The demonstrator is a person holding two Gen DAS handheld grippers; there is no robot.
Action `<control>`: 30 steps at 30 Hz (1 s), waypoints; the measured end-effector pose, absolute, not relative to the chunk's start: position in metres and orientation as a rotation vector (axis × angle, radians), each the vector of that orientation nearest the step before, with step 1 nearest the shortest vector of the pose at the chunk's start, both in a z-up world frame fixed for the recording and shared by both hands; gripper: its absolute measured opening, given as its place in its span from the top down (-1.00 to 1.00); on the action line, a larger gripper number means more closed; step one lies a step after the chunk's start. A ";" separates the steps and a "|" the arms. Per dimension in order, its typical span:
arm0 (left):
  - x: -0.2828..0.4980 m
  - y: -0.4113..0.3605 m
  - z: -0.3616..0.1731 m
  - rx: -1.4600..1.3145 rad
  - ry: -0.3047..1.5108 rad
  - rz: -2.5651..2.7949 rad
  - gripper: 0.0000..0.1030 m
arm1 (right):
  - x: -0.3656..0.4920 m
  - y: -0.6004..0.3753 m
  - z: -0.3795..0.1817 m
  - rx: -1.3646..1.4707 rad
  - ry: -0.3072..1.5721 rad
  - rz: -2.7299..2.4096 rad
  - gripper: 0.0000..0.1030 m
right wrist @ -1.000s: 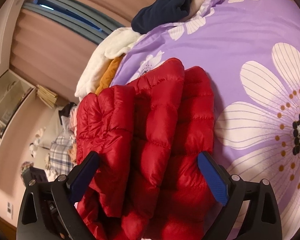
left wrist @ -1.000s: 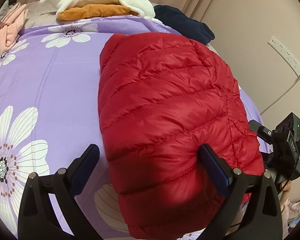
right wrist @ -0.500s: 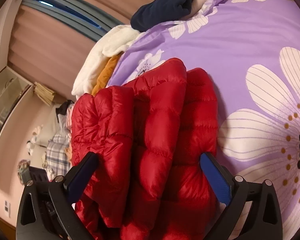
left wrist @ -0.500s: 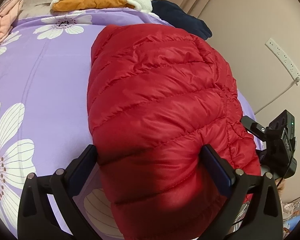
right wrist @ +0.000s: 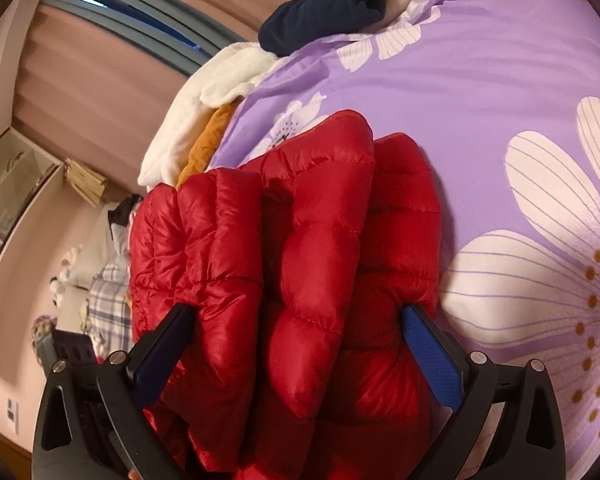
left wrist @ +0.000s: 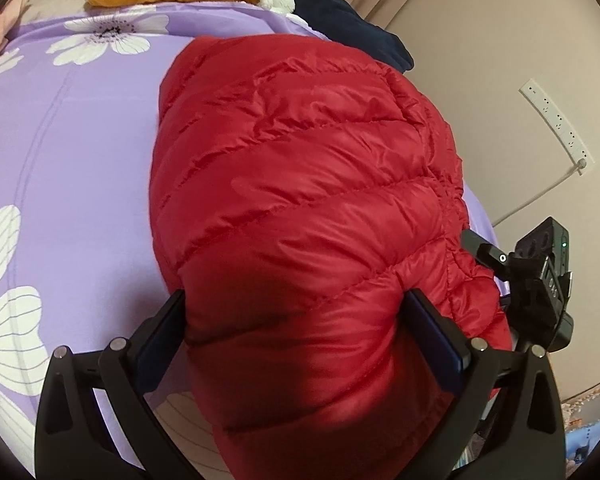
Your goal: Fold large clothes
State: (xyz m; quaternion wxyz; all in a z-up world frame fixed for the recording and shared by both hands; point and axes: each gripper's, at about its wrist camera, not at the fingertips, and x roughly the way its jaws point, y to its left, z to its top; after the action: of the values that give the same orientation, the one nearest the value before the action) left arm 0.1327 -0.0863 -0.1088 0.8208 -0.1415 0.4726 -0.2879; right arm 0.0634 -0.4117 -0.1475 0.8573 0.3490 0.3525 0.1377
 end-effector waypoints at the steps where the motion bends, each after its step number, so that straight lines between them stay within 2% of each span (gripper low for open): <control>1: 0.134 -0.086 -0.110 -0.309 1.010 -0.619 -1.00 | 0.064 -0.411 -0.148 0.732 0.742 0.291 -0.98; 20: 0.136 -0.091 -0.113 -0.312 1.006 -0.630 -1.00 | 0.066 -0.407 -0.154 0.722 0.743 0.308 -1.00; 30: 0.128 -0.095 -0.107 -0.285 0.985 -0.609 -0.97 | 0.060 -0.403 -0.150 0.701 0.709 0.291 -0.80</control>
State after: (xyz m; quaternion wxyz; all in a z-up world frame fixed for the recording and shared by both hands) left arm 0.1283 -0.0949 -0.1069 0.8274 -0.1341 0.4639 -0.2867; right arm 0.0595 -0.4032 -0.1497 0.8682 0.3350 0.3386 0.1389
